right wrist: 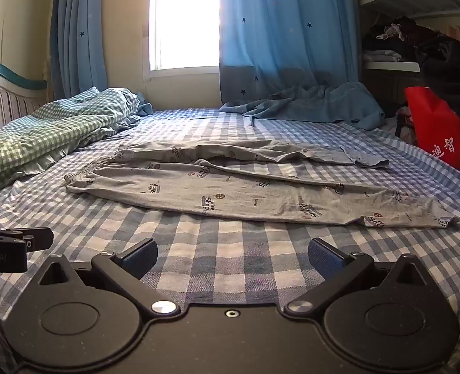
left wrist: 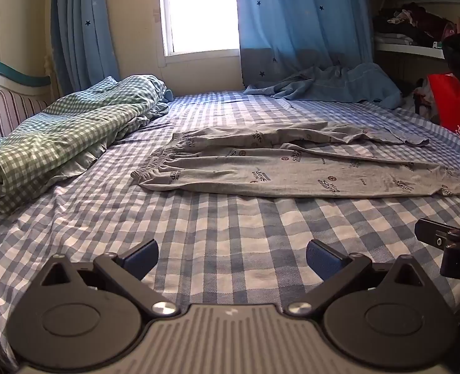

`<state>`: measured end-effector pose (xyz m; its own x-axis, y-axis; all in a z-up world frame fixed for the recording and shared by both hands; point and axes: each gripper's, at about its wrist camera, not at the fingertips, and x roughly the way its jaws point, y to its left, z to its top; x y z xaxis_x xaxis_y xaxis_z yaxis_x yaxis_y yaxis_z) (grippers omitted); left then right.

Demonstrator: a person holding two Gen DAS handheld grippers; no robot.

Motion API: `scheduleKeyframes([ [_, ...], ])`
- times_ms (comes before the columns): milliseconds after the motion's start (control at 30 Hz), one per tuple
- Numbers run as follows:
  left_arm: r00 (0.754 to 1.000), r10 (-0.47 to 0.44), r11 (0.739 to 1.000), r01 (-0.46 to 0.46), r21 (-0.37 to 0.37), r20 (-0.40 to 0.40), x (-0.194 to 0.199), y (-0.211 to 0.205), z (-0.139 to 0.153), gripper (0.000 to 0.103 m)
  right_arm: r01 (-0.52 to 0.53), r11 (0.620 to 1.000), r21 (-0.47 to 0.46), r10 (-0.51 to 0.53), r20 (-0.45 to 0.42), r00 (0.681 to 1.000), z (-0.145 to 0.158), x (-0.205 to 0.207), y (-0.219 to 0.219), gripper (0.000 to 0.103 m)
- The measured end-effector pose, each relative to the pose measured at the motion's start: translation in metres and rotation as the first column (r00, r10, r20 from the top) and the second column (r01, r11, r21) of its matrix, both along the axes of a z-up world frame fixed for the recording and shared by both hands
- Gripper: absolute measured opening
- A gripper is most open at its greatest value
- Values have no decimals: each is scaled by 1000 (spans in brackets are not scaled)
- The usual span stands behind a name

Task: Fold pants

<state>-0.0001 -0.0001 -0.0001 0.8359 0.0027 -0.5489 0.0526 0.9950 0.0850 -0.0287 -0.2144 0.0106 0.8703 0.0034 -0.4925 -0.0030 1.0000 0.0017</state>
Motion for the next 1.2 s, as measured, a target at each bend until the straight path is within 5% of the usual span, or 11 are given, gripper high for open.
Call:
scheduleKeyframes([
  [1200,1000,5,1000,-5,-2,-10,-1,1,-4,103,-1,1000,-9,1,-7,1000,0,0,3,102],
])
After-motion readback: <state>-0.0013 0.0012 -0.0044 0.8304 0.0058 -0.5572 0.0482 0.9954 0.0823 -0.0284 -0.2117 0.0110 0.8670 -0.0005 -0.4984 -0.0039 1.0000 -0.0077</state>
